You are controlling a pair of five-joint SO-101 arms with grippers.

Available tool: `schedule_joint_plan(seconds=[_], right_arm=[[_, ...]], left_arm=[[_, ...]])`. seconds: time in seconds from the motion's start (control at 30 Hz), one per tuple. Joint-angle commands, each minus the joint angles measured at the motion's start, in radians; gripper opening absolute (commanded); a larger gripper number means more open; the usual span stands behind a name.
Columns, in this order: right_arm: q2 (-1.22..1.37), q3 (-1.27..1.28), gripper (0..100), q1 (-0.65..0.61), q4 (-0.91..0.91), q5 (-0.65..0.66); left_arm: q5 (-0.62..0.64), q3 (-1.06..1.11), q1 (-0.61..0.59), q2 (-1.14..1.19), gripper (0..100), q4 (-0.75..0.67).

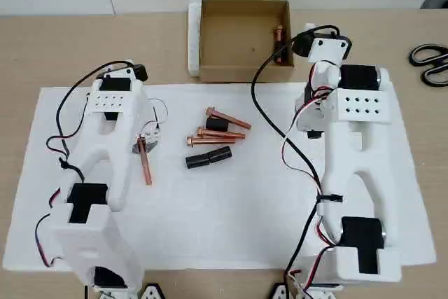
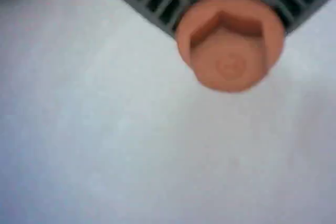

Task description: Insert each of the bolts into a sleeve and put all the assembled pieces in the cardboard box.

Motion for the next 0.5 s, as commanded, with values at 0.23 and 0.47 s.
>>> schedule_joint_plan(seconds=[0.23, 0.47], right_arm=[[-0.381, 0.000, 0.7, -0.031, -0.027, -0.002], [-0.725, 0.270, 0.7, -0.031, -0.219, -0.023]], left_arm=[[-0.172, -0.114, 0.003, -0.017, 1, 0.046], [-0.193, -0.251, 0.008, -0.018, 1, 0.167]])
